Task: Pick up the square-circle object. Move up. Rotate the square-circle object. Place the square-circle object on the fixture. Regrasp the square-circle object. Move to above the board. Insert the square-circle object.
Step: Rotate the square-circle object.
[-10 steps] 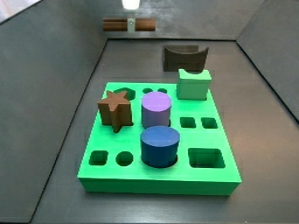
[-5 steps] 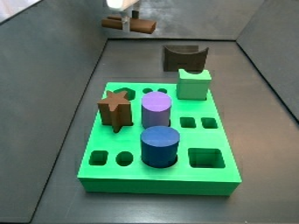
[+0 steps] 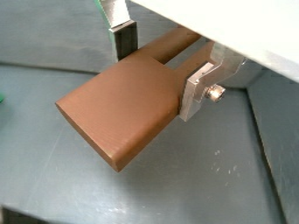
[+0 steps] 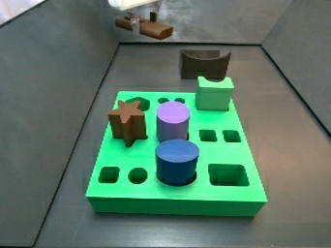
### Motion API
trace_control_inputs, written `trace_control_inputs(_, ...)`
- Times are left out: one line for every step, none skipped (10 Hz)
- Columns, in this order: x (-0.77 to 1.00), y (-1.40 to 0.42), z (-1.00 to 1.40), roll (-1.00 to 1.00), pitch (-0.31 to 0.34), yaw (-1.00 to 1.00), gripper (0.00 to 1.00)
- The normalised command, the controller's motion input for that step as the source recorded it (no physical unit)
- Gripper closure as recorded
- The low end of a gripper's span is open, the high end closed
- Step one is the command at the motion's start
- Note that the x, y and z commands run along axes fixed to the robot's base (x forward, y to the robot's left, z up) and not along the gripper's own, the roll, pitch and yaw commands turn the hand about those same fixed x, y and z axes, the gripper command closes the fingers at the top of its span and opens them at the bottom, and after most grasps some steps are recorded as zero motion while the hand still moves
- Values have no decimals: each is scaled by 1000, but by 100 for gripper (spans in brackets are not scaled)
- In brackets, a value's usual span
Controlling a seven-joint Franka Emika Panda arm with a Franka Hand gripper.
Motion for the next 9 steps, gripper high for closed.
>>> trace_control_inputs(14,21,-18,-9,-8,-1000,100)
trace_control_inputs(13,21,-18,-10,-9,-1000,100)
trace_control_inputs(13,21,-18,-11,-10,-1000,100)
trace_control_inputs(13,21,-18,-12,-10,-1000,100)
trace_control_inputs(13,21,-18,-13,-12,-1000,100)
trace_control_inputs(12,21,-18,-16,-14,-1000,100)
trace_control_inputs(12,20,-18,-20,-17,-1000,100)
trace_control_inputs(12,20,-18,-21,-18,-1000,100)
trace_control_inputs(11,21,-19,-30,-24,-1000,100)
